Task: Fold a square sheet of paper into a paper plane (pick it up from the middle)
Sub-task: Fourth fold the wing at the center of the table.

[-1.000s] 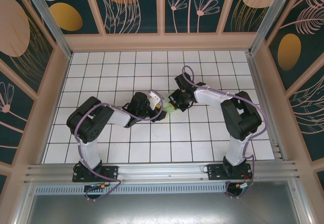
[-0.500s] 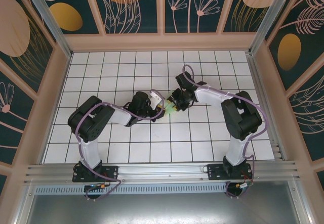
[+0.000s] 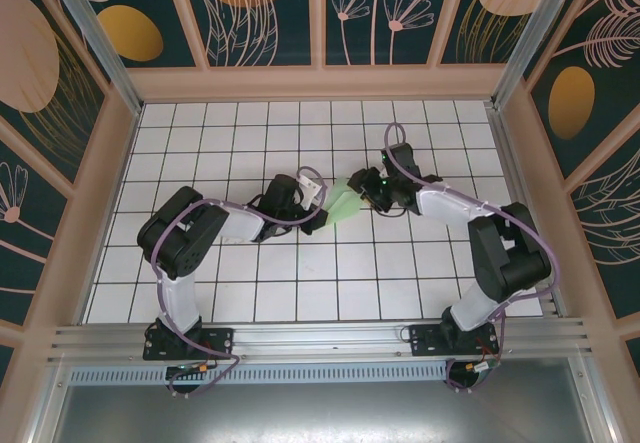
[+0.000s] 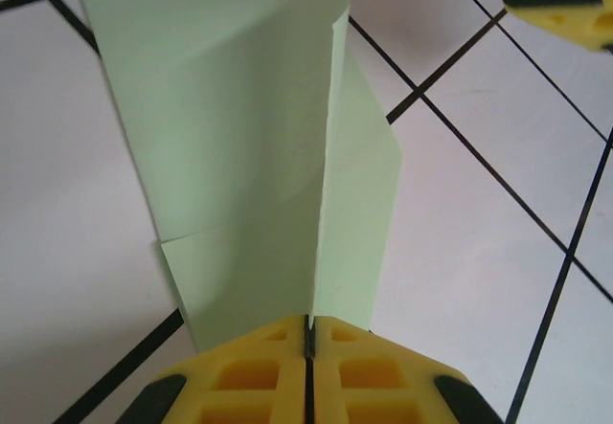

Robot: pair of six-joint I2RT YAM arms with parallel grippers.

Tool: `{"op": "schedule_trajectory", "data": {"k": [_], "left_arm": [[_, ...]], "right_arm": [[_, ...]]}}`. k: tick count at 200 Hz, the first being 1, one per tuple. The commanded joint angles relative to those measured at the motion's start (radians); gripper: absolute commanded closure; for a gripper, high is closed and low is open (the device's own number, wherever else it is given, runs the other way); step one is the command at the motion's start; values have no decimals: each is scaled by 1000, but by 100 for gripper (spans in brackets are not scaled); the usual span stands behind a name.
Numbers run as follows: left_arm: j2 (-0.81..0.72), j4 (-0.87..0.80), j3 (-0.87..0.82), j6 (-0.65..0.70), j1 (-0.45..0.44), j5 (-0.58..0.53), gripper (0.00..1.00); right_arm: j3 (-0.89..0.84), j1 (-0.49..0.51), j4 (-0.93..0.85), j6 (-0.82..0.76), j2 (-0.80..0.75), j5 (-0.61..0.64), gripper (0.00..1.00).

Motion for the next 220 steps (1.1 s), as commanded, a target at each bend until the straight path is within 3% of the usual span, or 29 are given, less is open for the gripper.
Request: {"op": "schedule_trajectory", "data": {"k": [1, 27, 85, 220], "left_arm": [[8, -52, 23, -119, -3, 20, 91], [3, -20, 6, -205, -2, 32, 91], [-2, 48, -19, -325, -3, 50, 91], [-3, 87, -39, -336, -3, 69, 85]], "right_arm": [[-72, -7, 170, -91, -8, -88, 49], [-99, 2, 249, -87, 39, -157, 54], [-70, 14, 244, -108, 128, -145, 59], [-19, 12, 255, -123, 236, -157, 60]]}}
